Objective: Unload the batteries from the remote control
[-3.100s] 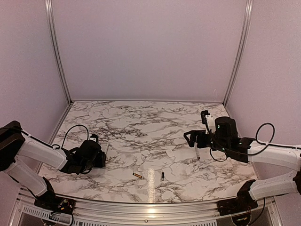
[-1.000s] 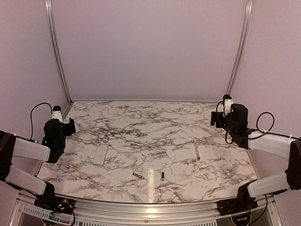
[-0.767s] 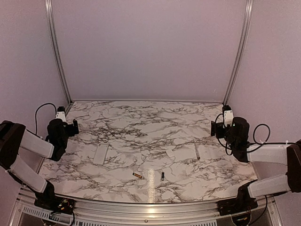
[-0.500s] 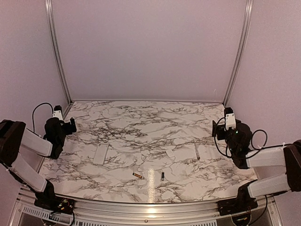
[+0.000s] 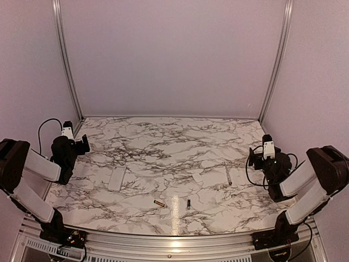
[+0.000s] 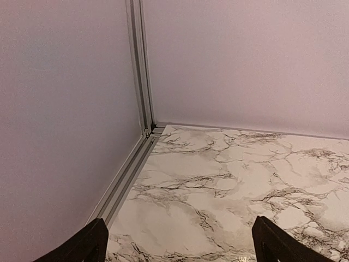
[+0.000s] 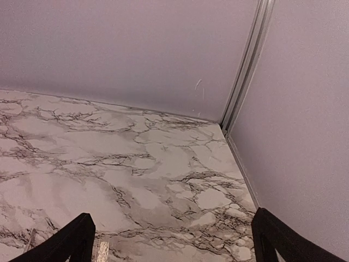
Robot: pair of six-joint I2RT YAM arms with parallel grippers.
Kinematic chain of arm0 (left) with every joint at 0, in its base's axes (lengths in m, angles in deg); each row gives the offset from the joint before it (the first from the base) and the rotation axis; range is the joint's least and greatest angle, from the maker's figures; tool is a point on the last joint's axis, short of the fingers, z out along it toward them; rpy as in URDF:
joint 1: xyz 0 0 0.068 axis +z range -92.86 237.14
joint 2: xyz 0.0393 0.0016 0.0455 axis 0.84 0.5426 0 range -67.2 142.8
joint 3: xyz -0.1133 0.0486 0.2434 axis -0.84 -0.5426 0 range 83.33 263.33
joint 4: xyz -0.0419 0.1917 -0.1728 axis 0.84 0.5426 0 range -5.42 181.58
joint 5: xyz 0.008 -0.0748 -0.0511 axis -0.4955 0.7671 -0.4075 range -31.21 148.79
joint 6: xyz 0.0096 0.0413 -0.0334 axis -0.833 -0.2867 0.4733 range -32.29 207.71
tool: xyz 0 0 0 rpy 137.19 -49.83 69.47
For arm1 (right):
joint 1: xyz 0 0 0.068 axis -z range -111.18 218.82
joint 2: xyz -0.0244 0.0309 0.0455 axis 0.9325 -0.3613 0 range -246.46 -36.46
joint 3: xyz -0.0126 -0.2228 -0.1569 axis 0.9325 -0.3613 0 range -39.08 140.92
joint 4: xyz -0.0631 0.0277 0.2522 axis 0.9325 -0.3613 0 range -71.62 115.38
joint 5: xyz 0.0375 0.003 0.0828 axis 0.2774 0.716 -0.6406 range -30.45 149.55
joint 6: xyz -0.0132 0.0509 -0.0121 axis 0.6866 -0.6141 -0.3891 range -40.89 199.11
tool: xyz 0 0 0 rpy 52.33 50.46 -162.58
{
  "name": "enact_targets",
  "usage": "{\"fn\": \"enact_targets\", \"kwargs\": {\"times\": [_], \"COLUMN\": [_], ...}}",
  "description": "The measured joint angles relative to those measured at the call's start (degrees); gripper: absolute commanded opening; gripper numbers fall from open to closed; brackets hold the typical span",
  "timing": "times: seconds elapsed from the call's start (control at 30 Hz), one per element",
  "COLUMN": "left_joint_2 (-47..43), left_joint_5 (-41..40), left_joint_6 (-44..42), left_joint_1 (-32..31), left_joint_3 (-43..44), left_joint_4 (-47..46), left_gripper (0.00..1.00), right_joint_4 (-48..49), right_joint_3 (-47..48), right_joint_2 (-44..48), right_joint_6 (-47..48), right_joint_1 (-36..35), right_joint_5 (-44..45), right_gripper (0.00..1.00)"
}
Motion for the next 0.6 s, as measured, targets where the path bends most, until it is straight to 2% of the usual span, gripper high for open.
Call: {"fn": "enact_targets", "kwargs": {"times": [0.13, 0.4, 0.6], "left_joint_2": [-0.04, -0.04, -0.09], "left_joint_5": [0.85, 7.54, 12.94], "left_joint_6": [-0.07, -0.42, -1.01], "left_joint_1": [0.00, 1.68, 2.62], "left_joint_3": [-0.98, -1.53, -2.51], "left_joint_4": [-2.25, -3.48, -4.42], "left_gripper": [0.99, 0.99, 0.99], "right_joint_4": [1.33, 2.45, 2.75], "right_joint_3": [-0.02, 0.94, 2.45], "right_joint_2": [-5.40, -5.88, -5.88], "right_joint_6": [-0.11, -1.05, -3.69], "right_joint_1": [0.57, 1.66, 1.70], "right_joint_5": [-1.49, -2.58, 3.67], "right_gripper": [0.98, 0.98, 0.99]}}
